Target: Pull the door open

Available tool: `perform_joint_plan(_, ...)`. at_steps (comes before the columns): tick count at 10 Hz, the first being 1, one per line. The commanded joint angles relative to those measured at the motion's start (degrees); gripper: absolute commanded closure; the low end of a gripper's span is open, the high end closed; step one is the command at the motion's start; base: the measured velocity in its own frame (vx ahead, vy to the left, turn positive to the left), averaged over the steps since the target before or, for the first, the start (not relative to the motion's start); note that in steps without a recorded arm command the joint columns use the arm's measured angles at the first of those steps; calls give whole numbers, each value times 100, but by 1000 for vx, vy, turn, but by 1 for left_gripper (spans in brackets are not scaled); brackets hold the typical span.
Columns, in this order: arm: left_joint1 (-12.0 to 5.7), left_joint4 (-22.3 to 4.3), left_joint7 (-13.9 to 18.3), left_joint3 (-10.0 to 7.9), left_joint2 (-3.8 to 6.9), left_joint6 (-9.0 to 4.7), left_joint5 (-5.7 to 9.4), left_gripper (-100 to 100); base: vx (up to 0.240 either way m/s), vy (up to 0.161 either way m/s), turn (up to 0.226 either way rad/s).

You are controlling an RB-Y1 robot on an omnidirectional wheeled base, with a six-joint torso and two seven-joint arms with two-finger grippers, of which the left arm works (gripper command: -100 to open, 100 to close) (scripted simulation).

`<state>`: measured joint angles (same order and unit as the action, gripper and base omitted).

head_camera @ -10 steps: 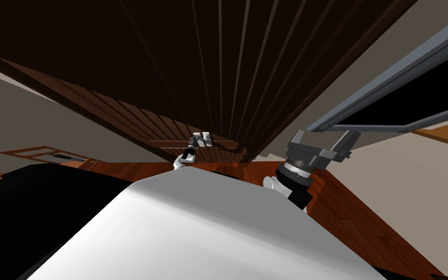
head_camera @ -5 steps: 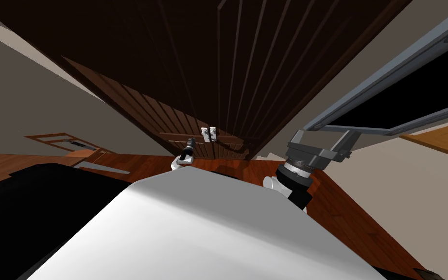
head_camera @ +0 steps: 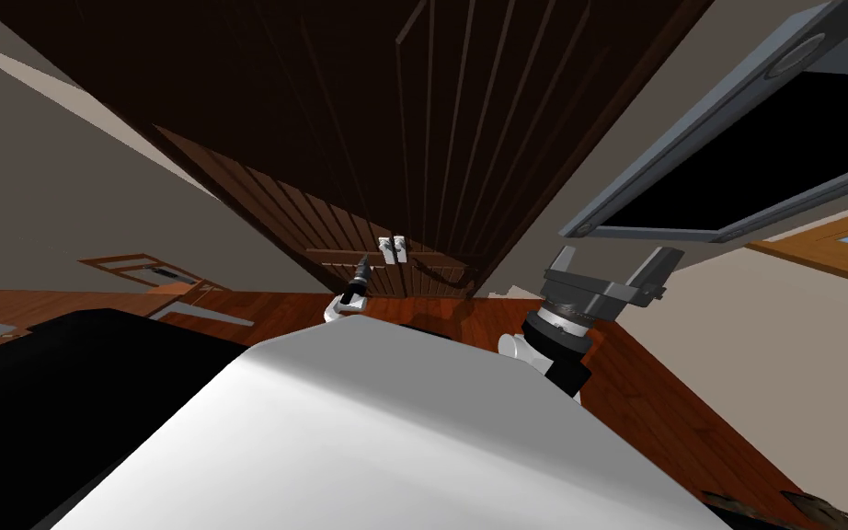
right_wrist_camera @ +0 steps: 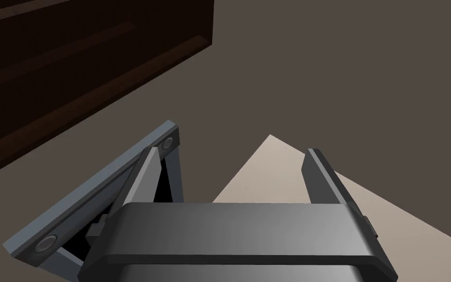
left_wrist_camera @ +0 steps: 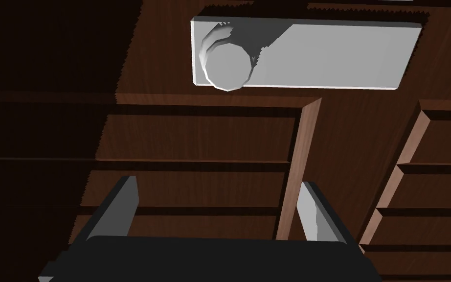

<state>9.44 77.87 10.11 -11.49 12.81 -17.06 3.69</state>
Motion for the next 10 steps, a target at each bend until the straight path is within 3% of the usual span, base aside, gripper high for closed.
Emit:
perform_joint_plan(1,16,-164,-23,-120,37,-40,9,-100,-41,57,149)
perform_joint_plan(4,96,-336,-65,-374,114,-51,35,-100,47,79,94)
perform_joint_plan(7,-21,-335,-80,-305,59,-71,20,-100,181,36,-60)
perform_joint_plan(10,-240,-269,-87,-96,-58,-100,-13,-100,216,-30,-150)
